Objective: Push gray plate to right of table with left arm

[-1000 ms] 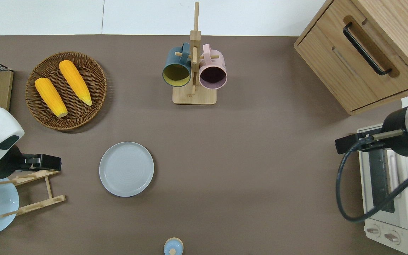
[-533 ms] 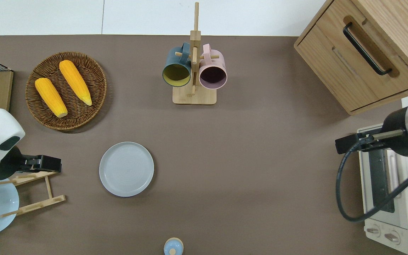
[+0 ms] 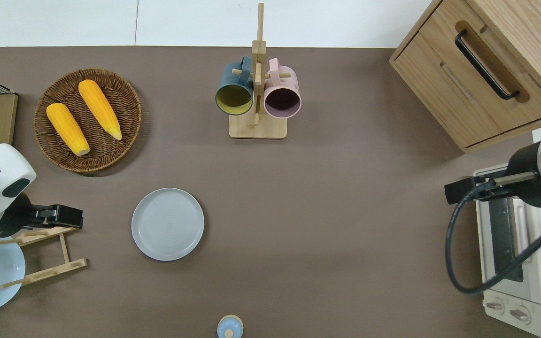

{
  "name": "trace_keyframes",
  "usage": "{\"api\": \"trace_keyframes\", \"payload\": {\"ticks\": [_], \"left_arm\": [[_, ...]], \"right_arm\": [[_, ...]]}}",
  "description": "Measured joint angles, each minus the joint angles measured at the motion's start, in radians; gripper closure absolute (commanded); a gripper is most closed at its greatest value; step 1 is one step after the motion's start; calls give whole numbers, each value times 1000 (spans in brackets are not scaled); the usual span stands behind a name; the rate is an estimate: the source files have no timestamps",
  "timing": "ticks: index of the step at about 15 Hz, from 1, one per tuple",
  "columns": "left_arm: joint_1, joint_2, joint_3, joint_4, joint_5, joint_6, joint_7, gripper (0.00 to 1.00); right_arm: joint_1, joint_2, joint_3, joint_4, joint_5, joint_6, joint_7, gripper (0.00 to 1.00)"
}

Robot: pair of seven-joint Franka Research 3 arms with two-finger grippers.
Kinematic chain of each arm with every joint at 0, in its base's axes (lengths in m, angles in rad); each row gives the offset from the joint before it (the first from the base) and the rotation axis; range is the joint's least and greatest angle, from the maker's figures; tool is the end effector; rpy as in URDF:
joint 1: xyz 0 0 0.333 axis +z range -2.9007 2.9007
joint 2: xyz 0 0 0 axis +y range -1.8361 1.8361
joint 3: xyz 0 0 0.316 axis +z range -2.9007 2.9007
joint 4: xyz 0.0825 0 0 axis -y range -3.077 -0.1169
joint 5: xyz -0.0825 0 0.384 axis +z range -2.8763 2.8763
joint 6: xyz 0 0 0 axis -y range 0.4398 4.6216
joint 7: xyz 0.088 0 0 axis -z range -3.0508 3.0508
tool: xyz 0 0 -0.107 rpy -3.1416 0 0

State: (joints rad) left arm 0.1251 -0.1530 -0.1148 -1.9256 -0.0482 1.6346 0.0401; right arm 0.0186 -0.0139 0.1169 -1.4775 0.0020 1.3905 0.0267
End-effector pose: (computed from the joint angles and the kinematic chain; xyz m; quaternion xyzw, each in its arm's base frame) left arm 0.4989 -0.0027 0.5432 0.9974 -0.0104 -0.0690 0.0170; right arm 0.5261 0.0725 0.6600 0.9978 0.0544 -0.0365 0.0028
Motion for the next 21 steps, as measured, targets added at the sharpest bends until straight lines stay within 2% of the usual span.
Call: {"api": "trace_keyframes", "payload": {"ticks": [8, 14, 21], "left_arm": [[1, 8, 10, -49, -2, 17, -2, 5], [0, 9, 6, -137, -5, 130, -2, 5], [0, 9, 2, -266, -56, 289, -2, 5]], "right_arm": [[0, 0, 0, 0, 0, 0, 0, 17], [0, 0, 0, 0, 0, 0, 0, 17], [0, 0, 0, 0, 0, 0, 0, 17]]}}
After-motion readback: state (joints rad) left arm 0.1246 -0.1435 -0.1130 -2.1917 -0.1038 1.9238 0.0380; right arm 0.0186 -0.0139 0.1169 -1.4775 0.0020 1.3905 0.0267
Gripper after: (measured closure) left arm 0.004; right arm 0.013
